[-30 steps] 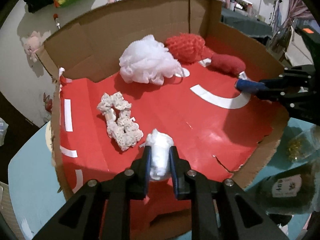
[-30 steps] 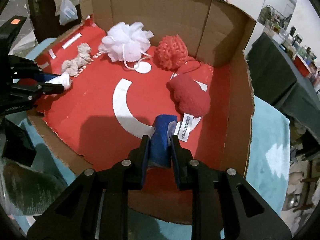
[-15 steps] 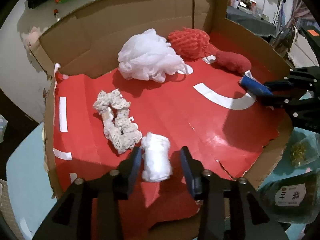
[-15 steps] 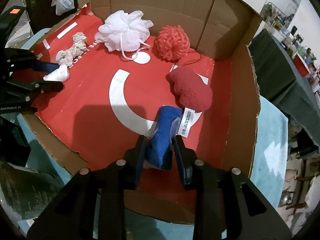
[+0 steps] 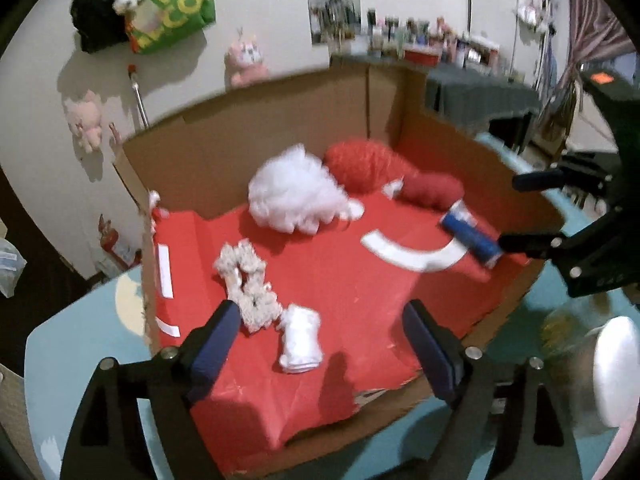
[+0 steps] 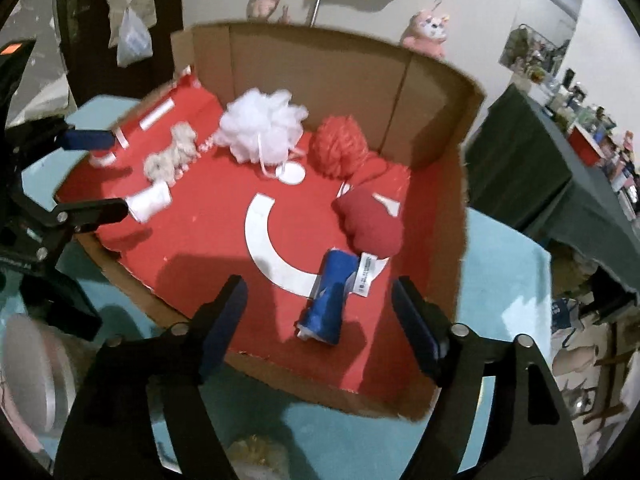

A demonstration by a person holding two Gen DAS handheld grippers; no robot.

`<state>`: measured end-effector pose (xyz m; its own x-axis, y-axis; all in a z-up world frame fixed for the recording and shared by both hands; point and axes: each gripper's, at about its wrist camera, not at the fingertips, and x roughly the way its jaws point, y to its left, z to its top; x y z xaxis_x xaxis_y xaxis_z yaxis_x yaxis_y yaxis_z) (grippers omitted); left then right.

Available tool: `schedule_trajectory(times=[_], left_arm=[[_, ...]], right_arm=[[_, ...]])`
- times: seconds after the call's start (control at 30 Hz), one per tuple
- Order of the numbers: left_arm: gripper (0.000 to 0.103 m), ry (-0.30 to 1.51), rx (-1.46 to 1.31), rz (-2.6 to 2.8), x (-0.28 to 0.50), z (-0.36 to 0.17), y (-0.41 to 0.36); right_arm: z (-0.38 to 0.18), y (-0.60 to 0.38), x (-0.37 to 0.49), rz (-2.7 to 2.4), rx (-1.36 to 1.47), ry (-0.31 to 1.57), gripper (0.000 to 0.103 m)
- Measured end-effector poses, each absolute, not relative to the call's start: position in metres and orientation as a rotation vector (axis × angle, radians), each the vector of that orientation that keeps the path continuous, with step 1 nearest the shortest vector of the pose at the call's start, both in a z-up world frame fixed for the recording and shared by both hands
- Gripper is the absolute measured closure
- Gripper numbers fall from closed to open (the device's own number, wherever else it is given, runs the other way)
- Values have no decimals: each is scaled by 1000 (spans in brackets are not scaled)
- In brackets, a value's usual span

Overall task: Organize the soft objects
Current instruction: 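Withdraw both tools from the box back toward the table items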

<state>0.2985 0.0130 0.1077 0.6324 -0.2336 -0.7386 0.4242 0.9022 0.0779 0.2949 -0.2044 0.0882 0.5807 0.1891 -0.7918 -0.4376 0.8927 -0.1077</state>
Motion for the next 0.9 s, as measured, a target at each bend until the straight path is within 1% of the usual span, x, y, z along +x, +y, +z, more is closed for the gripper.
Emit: schedule_trajectory(times=[0.1, 0.2, 0.3, 0.43, 0.57, 0.7, 0.9], left_arm=[[11, 729, 208, -382, 280, 128, 11], [9, 667, 186, -382, 263, 148, 9], [6, 603, 170, -374, 242, 165, 8], [3, 545, 137, -385, 213, 179, 7], [2, 487, 118, -370, 178, 190, 9], [0, 432, 115, -350, 143, 196, 9], [0, 384, 99, -339, 102, 196, 9]], right_arm=[[105, -208, 279, 359, -294, 831, 27], [120, -207, 255, 345, -309, 772, 27], [131, -204, 230, 337, -330, 714, 27], [146, -206, 192, 325, -323, 636, 26], [159, -213, 159, 341, -266, 595, 26], [168, -215, 128, 331, -260, 544, 21], [169, -216, 85, 329, -235, 476, 21]])
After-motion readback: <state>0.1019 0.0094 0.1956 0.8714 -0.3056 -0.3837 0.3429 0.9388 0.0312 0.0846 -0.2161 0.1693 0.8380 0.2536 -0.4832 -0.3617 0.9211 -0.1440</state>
